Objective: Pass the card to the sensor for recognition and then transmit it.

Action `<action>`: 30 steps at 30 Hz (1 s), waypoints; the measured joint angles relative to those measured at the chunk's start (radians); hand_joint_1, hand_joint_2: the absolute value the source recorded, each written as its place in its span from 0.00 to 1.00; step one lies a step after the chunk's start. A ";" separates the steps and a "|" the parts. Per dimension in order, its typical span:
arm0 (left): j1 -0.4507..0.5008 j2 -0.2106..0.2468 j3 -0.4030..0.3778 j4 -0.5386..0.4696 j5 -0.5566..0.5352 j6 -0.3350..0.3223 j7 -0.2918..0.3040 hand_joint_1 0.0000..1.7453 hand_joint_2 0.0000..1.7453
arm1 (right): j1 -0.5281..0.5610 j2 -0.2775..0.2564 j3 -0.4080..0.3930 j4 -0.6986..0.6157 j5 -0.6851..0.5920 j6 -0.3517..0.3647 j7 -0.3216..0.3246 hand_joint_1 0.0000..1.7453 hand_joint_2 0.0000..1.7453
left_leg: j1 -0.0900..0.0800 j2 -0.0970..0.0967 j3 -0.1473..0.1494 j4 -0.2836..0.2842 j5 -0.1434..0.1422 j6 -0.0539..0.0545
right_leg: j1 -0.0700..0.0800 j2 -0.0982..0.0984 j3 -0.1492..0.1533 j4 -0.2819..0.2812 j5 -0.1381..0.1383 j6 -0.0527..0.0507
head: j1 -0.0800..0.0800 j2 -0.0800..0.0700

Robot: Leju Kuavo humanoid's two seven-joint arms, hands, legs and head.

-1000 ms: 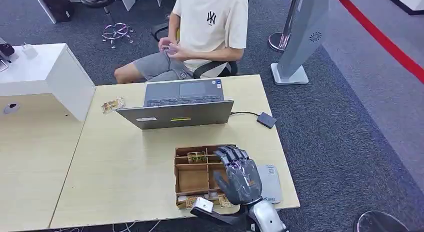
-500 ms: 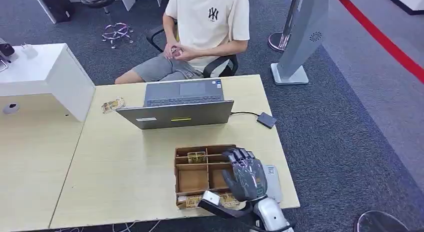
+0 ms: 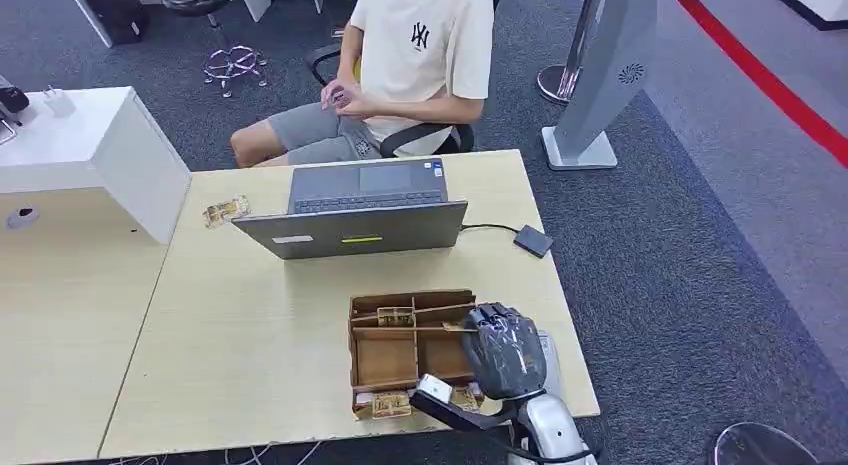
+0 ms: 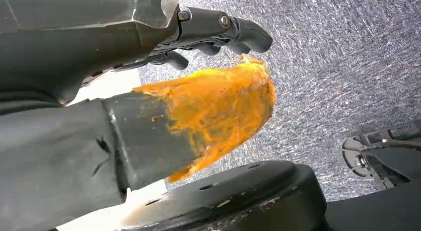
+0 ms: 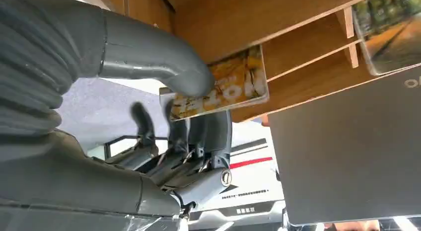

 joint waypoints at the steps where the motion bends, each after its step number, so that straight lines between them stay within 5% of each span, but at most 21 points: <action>1: 0.000 0.001 0.000 0.000 0.000 0.000 0.000 0.00 0.00 | 0.000 0.000 0.000 0.000 0.000 0.000 0.000 1.00 1.00 | 0.000 0.000 0.000 0.000 0.000 0.000 | 0.000 0.000 0.000 0.000 0.000 0.000 | 0.000 0.000; 16: 0.000 0.005 0.000 0.002 0.006 -0.002 0.000 0.00 0.00 | 0.005 -0.001 -0.013 -0.013 -0.054 0.000 -0.031 1.00 1.00 | 0.000 0.000 0.000 0.000 0.000 0.000 | 0.000 0.000 0.000 0.000 0.000 0.000 | 0.000 0.000; 20: 0.000 0.006 0.000 0.003 0.016 0.002 0.000 0.00 0.00 | 0.020 0.000 -0.014 -0.057 -0.217 0.000 -0.103 1.00 1.00 | 0.000 0.000 0.000 0.000 0.000 0.000 | 0.000 0.000 0.000 0.000 0.000 0.000 | 0.000 0.000; 22: 0.001 0.006 0.000 0.003 0.024 0.006 -0.006 0.00 0.00 | 0.033 -0.002 -0.001 -0.107 -0.403 0.005 -0.133 1.00 1.00 | 0.000 0.000 0.000 0.000 0.000 0.000 | 0.000 0.000 0.000 0.000 0.000 0.000 | 0.000 0.000; 27: 0.003 0.006 0.000 0.003 0.041 0.018 -0.013 0.00 0.00 | 0.067 -0.006 0.034 -0.348 -0.929 0.132 -0.255 1.00 1.00 | 0.000 0.000 -0.001 0.000 0.000 0.000 | 0.000 0.000 -0.001 0.000 0.000 0.000 | 0.000 0.000; 30: 0.003 0.005 0.000 0.003 0.042 0.020 -0.018 0.00 0.00 | 0.087 -0.006 0.034 -0.478 -1.023 0.166 -0.280 1.00 1.00 | 0.000 0.000 -0.001 0.000 0.000 0.000 | 0.000 0.000 -0.001 0.000 0.000 0.000 | 0.000 0.000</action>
